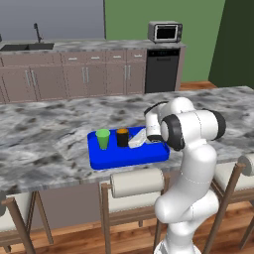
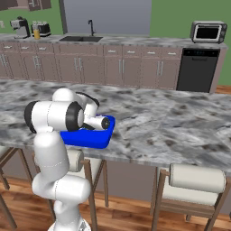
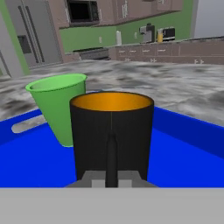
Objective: There is a tray on the dining counter. Grab the cup, mug, and pitcher and place them on the tray. The pitcher may be placed next to the tray if it cannot fit the tray.
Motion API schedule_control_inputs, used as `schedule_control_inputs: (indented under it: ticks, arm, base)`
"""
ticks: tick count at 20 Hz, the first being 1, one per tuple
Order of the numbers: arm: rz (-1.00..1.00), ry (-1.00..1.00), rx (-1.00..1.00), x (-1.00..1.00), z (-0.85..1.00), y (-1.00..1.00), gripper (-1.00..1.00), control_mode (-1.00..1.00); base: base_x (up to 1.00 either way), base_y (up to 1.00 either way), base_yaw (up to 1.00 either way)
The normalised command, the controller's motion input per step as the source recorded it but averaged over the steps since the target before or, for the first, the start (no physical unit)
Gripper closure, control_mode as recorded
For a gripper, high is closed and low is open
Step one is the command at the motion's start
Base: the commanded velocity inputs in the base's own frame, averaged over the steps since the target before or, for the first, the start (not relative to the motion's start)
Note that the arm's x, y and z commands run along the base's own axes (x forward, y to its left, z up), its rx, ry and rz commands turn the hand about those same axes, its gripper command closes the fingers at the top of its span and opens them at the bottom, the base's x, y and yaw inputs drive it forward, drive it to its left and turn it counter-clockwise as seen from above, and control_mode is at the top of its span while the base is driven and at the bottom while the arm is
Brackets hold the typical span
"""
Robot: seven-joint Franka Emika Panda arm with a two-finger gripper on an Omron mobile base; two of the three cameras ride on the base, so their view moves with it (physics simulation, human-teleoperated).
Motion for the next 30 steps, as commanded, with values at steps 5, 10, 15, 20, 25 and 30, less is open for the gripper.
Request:
schedule_control_inputs:
  ticks: [5,10,15,20,25,30]
  arm:
    - [0.00,0.00,0.00,0.00,0.00,0.00,1.00,-1.00]
    - [0.00,0.00,0.00,0.00,0.00,0.00,1.00,-1.00]
    - [0.00,0.00,0.00,0.00,0.00,0.00,-1.00,-1.00]
    - [0.00,0.00,0.00,0.00,0.00,0.00,-1.00,-1.00]
    - [0.00,0.00,0.00,0.00,0.00,0.00,-1.00,-1.00]
    - [0.00,0.00,0.00,0.00,0.03,0.00,-1.00,-1.00]
  base:
    - [0.00,0.00,0.00]
    - [0.00,0.00,0.00]
    - [0.00,0.00,0.00]
    - [0.00,0.00,0.00]
    - [0.00,0.00,0.00]
    - [0.00,0.00,0.00]
